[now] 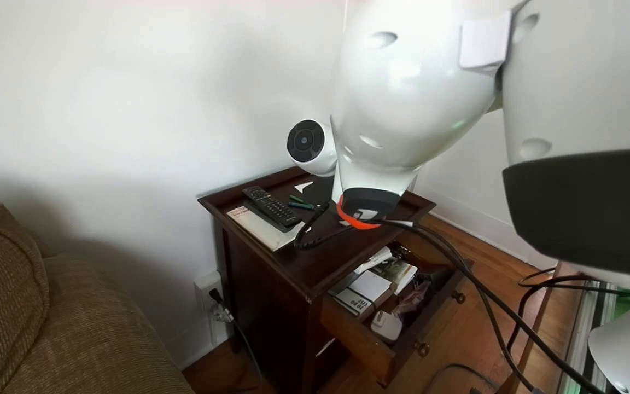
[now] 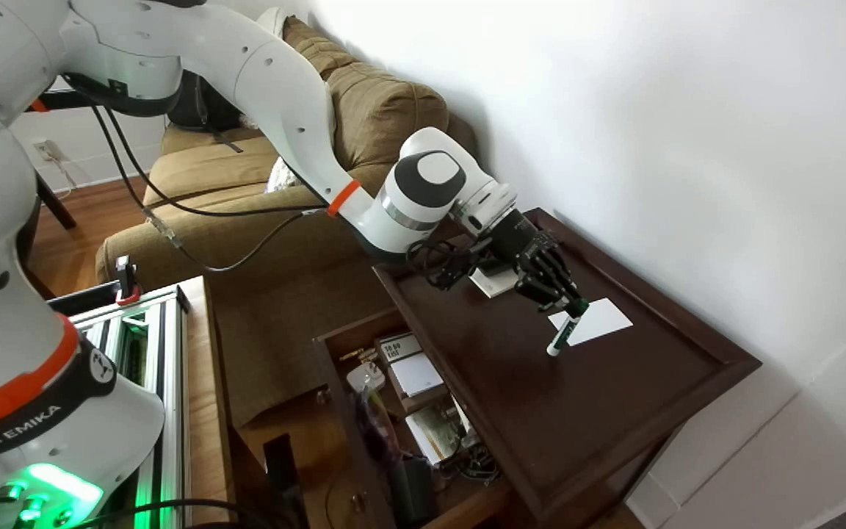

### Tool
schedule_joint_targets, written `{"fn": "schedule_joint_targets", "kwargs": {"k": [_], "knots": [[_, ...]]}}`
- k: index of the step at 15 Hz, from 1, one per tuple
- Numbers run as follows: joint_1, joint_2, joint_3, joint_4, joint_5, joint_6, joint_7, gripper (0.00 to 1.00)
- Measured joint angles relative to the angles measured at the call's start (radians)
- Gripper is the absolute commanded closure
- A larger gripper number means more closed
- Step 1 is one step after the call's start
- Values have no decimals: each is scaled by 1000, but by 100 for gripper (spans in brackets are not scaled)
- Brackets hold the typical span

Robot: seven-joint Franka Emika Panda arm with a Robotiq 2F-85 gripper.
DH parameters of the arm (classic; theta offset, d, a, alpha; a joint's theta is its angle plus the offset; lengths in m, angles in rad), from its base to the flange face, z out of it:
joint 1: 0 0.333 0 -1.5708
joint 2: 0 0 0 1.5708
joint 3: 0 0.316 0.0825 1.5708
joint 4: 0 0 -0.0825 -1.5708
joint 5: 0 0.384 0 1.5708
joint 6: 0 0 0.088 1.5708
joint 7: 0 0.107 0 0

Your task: Put the green marker in an upright position

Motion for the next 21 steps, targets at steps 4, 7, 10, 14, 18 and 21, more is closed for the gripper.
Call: {"fn": "schedule_joint_targets", "kwargs": {"k": [4,7,10,14,18,21], "knots": [[25,51,-19,4,9,0,26,95],[47,91,-34,9,12,-3,44,95],[55,130,-34,20,19,-8,62,95],[56,156,-39,26,-32,-8,144,95],[56,150,-50,27,-131,-8,261,95],[53,150,-43,29,-146,-9,286,95]]}}
